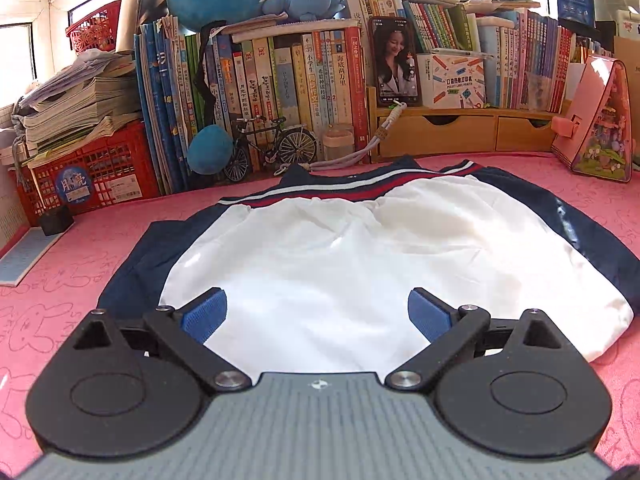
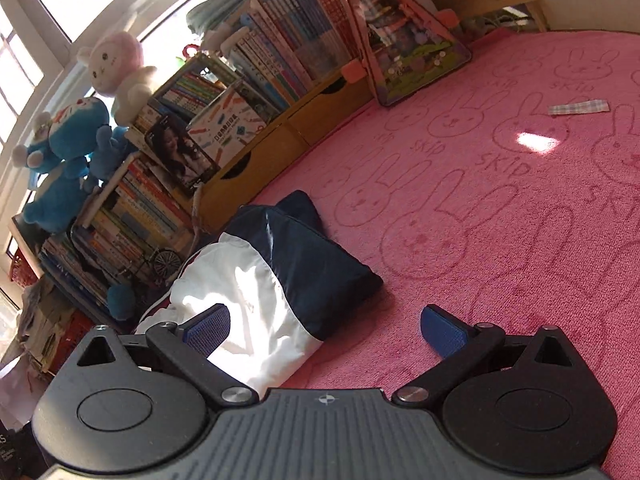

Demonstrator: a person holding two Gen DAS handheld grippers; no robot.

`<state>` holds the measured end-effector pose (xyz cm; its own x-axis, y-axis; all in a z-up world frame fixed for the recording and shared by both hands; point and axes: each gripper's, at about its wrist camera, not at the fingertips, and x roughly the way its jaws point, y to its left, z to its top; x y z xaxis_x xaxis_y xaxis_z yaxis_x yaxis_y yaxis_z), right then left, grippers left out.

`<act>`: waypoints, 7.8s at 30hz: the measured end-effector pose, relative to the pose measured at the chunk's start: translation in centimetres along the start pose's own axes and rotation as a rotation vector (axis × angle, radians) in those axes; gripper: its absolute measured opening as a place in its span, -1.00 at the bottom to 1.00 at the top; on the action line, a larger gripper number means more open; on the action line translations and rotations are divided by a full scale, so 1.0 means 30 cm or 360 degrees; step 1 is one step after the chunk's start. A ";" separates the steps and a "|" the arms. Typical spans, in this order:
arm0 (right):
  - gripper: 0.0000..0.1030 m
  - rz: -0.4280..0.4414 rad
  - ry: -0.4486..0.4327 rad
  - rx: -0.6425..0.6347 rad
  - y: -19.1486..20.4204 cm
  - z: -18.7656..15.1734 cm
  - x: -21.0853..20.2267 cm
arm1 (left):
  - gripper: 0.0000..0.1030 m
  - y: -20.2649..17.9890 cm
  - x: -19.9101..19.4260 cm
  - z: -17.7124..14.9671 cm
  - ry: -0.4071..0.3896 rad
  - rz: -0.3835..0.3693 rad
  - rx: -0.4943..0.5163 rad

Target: Fold clothes

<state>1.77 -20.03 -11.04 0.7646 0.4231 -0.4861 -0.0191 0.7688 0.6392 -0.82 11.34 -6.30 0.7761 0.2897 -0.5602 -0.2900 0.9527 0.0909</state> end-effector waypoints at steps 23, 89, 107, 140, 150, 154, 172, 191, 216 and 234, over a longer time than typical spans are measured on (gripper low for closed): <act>1.00 0.0106 -0.0006 -0.0013 0.011 0.016 0.075 | 0.93 -0.021 -0.035 -0.107 0.0072 -0.0161 -0.0165; -0.51 -0.0006 -0.0046 0.0420 0.030 0.065 0.208 | 1.00 0.003 0.005 -0.124 0.0123 -0.0126 -0.0179; -0.72 0.0781 0.0206 -0.1205 0.818 -0.057 0.150 | 1.00 0.091 -0.071 -0.171 0.0113 -0.0205 -0.0329; 0.55 0.0283 0.0052 -0.1810 0.523 -0.405 0.018 | 0.92 0.297 -0.079 -0.094 -0.0084 -0.0488 -0.0935; 0.76 0.0132 -0.0089 -0.2036 0.617 -0.530 0.097 | -0.78 0.322 -0.087 -0.013 -0.0298 -0.0279 -0.0871; 0.77 0.0131 -0.0140 -0.2004 0.670 -0.533 0.119 | -0.79 0.398 -0.134 0.043 -0.0410 -0.0172 -0.0834; 0.77 -0.0067 -0.0144 -0.2181 0.740 -0.627 0.234 | -0.78 0.526 -0.087 -0.128 -0.0367 -0.0057 -0.1012; 0.77 -0.0041 -0.0103 -0.2172 0.747 -0.629 0.240 | -0.38 0.772 -0.102 -0.256 -0.0293 -0.0184 -0.1325; 0.81 0.0052 0.0062 -0.1958 0.708 -0.560 0.273 | -0.38 0.372 -0.045 -0.157 -0.0116 0.0166 -0.0147; -0.66 0.0129 0.0060 -0.1964 0.695 -0.565 0.220 | -0.60 0.423 -0.112 -0.195 -0.0031 0.0143 -0.0169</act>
<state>-4.50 6.92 -11.03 0.7144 0.4882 -0.5014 -0.6754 0.6685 -0.3114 -10.39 21.91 -8.07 0.7549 0.3759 -0.5374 -0.4155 0.9081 0.0516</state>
